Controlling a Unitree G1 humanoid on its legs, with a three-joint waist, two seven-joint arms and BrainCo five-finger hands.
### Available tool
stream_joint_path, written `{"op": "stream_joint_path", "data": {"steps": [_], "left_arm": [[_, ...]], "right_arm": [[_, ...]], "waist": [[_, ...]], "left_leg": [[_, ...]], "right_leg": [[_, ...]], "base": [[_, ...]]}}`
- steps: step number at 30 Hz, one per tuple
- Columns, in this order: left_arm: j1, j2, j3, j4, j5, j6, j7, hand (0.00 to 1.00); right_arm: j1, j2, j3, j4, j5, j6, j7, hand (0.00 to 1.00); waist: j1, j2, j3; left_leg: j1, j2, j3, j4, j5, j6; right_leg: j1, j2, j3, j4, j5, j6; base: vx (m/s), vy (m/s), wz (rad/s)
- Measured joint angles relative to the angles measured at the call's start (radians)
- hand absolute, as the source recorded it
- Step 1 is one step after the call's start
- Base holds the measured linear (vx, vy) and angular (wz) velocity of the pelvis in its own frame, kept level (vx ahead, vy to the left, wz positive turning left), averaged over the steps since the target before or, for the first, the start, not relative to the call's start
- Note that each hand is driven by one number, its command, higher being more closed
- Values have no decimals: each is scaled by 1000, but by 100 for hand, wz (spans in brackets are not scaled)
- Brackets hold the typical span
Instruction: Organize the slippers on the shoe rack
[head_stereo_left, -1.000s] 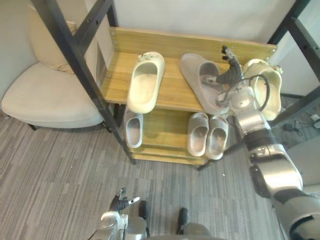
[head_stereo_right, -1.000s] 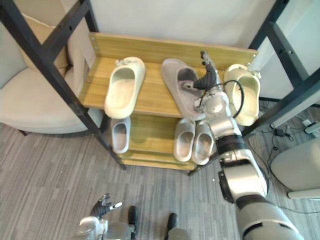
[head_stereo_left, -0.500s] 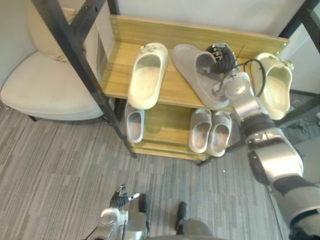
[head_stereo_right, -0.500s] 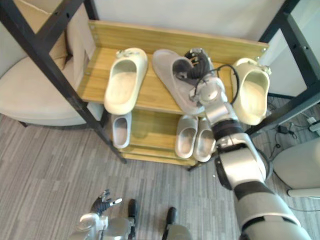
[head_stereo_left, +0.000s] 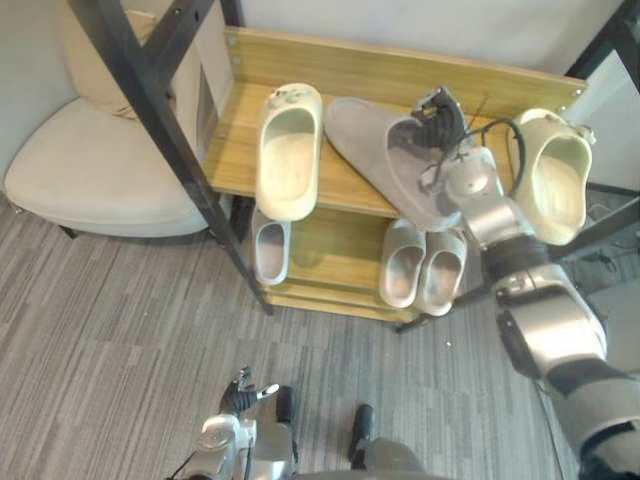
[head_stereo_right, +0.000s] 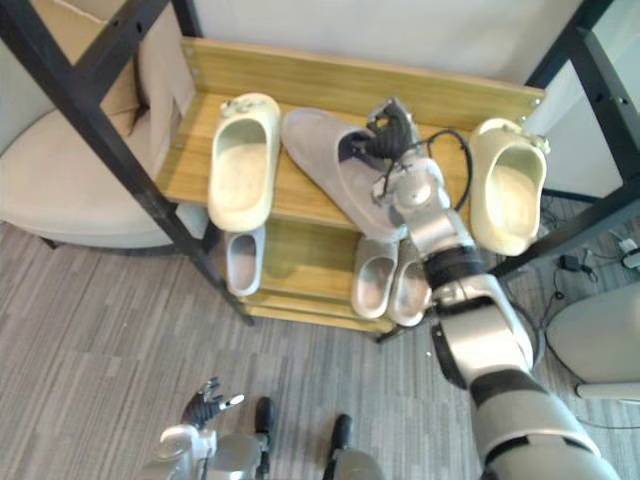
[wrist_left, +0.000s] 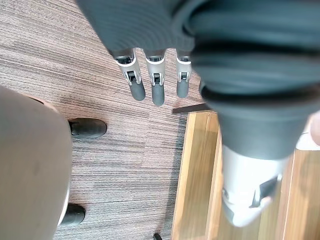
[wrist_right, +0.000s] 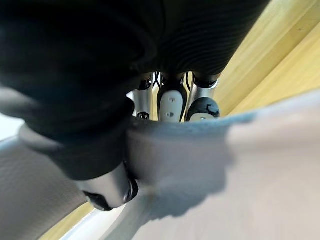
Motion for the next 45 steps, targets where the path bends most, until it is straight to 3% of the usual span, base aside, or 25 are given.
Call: {"op": "stream_joint_path", "data": {"steps": [10, 14, 21, 28, 32, 34, 37, 38, 42, 45], "left_arm": [[14, 2, 3, 1, 19, 2, -3, 0], [28, 1, 11, 18, 42, 11, -6, 0], [42, -5, 11, 42, 72, 16, -10, 0], [52, -13, 10, 70, 81, 19, -15, 0], [53, -18, -2, 81, 81, 19, -29, 0], [52, -19, -14, 78, 80, 18, -30, 0], [18, -13, -22, 72, 75, 10, -28, 0], [-10, -15, -32, 65, 60, 4, -27, 0], [-73, -11, -36, 34, 16, -13, -24, 0], [-92, -9, -36, 12, -5, -25, -18, 0]], "right_arm": [[291, 3, -109, -387, 38, -28, -11, 100], [455, 7, -125, -572, 78, -74, -10, 100], [751, 64, -187, -781, 119, -127, 38, 100], [973, 129, -173, -856, 145, -152, 108, 100], [1061, 130, -97, -853, 155, -152, 151, 100], [1062, 130, -65, -829, 154, -152, 161, 100], [1016, 129, -37, -751, 153, -149, 159, 100], [967, 122, -26, -718, 151, -144, 152, 100], [831, 114, -16, -642, 112, -124, 120, 100], [764, 115, -11, -617, 98, -124, 90, 100]], "waist": [[-32, -3, -12], [-62, -2, -50], [-79, 3, -102], [-91, 18, -151], [-97, 34, -161], [-98, 44, -147], [-98, 62, -86], [-102, 84, -40], [-107, 105, 62], [-104, 110, 94]], "left_leg": [[8, 0, 9, 4, 1, 0], [11, -2, 11, 4, 1, 0], [34, 4, 17, 4, 0, 0], [45, 4, 15, 4, -8, -10], [61, 5, 15, 4, -10, -12], [43, 8, 21, 40, -24, -10], [-126, 28, 20, 347, -146, 2], [-227, 50, 15, 494, -198, 6], [-410, 75, -14, 691, -269, 2], [-486, 81, -17, 731, -268, 1]], "right_leg": [[-1, -3, 7, 8, 2, 4], [0, -2, 14, 6, 3, 4], [14, -1, 27, 3, 1, 6], [30, -2, 26, -5, 0, 11], [41, -3, 27, 3, -7, 14], [-1, -11, 33, 85, -33, 7], [-120, -29, 40, 286, -112, 1], [-196, -29, 39, 398, -150, -5], [-363, -38, 26, 588, -231, -13], [-439, -48, 14, 643, -233, -17]], "base": [[0, 0, -1], [0, 0, -1], [-31, 0, -3], [-32, 2, 1], [-4, 1, -1], [-32, 10, -5], [-124, -11, 2], [-178, -12, 6], [-272, -13, 14], [-172, -20, 10]]}}
